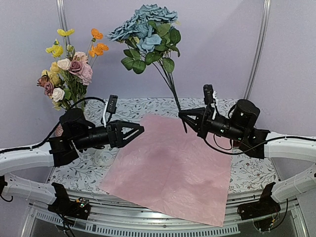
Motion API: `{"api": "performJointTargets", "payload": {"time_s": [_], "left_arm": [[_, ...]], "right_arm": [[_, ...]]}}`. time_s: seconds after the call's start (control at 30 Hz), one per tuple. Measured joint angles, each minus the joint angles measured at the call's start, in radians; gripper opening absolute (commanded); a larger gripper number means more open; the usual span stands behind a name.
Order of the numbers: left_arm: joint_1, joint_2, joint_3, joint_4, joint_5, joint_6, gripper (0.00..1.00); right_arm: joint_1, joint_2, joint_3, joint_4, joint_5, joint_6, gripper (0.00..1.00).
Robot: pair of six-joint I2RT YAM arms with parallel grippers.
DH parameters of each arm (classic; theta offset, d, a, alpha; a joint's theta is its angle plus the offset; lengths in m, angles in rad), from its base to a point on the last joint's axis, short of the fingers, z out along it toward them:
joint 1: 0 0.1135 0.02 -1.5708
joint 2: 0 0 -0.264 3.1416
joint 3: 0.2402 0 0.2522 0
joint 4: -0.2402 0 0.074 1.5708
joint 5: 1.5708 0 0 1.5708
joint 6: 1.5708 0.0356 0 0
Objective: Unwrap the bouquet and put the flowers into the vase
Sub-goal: Pass from the right arm to the left
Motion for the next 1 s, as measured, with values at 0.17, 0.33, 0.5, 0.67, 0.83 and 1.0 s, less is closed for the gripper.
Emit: {"api": "performJointTargets", "payload": {"time_s": [0.17, 0.33, 0.5, 0.67, 0.83, 1.0], "left_arm": [[-0.06, 0.086, 0.084, 0.109, -0.08, 0.058, 0.84], [-0.089, 0.112, 0.117, 0.221, -0.109, 0.1, 0.7], [-0.092, 0.127, 0.118, 0.295, -0.111, 0.117, 0.68], [-0.093, 0.134, 0.118, 0.335, -0.105, 0.13, 0.62], [-0.093, 0.128, 0.117, 0.373, -0.09, 0.148, 0.59], [-0.093, 0.109, 0.117, 0.425, -0.066, 0.167, 0.47]], "right_arm": [[0.075, 0.001, -0.01, 0.08, -0.037, -0.002, 0.04], [0.123, 0.032, -0.016, 0.153, -0.066, 0.009, 0.03], [0.155, 0.082, -0.016, 0.224, -0.119, 0.03, 0.03], [0.171, 0.128, -0.016, 0.256, -0.171, 0.045, 0.03], [0.174, 0.156, -0.016, 0.273, -0.203, 0.069, 0.03], [0.175, 0.178, -0.016, 0.29, -0.223, 0.096, 0.03]]}}
